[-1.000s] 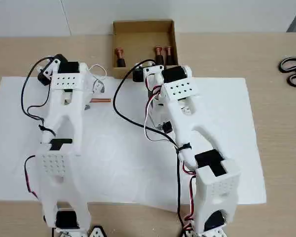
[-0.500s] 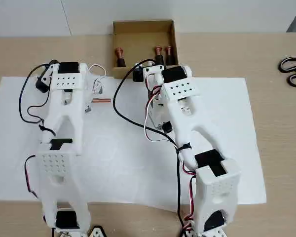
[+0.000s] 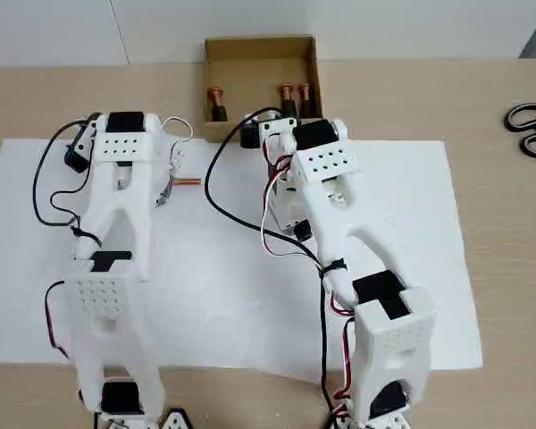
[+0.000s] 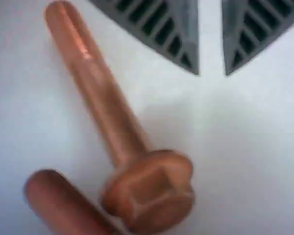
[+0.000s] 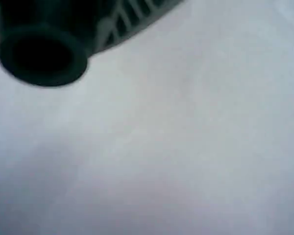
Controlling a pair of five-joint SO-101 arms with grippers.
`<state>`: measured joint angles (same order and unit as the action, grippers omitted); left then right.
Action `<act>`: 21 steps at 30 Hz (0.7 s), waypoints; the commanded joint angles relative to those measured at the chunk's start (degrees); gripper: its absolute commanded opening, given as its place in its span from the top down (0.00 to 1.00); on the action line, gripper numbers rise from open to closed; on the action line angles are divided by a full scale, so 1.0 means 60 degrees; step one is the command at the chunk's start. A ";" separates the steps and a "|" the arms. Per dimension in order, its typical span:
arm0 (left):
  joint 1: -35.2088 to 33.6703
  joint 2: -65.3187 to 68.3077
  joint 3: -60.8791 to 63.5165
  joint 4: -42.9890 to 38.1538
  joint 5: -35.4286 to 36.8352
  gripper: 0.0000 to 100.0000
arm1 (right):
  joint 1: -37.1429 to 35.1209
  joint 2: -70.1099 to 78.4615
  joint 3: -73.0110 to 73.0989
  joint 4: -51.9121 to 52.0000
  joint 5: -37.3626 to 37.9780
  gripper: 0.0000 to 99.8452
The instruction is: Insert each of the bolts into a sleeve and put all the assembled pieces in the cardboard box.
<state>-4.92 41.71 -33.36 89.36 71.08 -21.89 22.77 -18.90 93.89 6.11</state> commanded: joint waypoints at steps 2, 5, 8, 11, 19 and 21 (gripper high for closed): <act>0.0059 -0.0103 -0.0022 0.0000 0.0073 1.00 | 0.0110 -0.0652 -0.0044 -0.0066 0.0000 0.99; 0.0059 -0.0117 0.0022 0.0029 0.0073 1.00 | 0.0110 -0.0652 -0.0044 -0.0066 0.0000 0.99; 0.0073 -0.0205 -0.0095 0.0293 0.0073 1.00 | 0.0110 -0.0652 -0.0044 -0.0066 0.0000 0.99; 0.0205 -0.0205 -0.0681 0.0835 -0.0044 0.99 | 0.0110 -0.0652 -0.0044 -0.0066 0.0000 0.99; 0.0308 -0.0103 -0.2073 0.1407 -0.0410 0.87 | 0.0110 -0.0652 -0.0044 -0.0066 0.0000 0.99; 0.0293 -0.0088 -0.2015 0.1245 -0.0410 0.86 | 0.0110 -0.0652 -0.0044 -0.0066 0.0000 0.99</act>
<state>-3.08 41.80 -43.30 97.36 69.05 -21.89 22.77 -18.90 93.89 6.11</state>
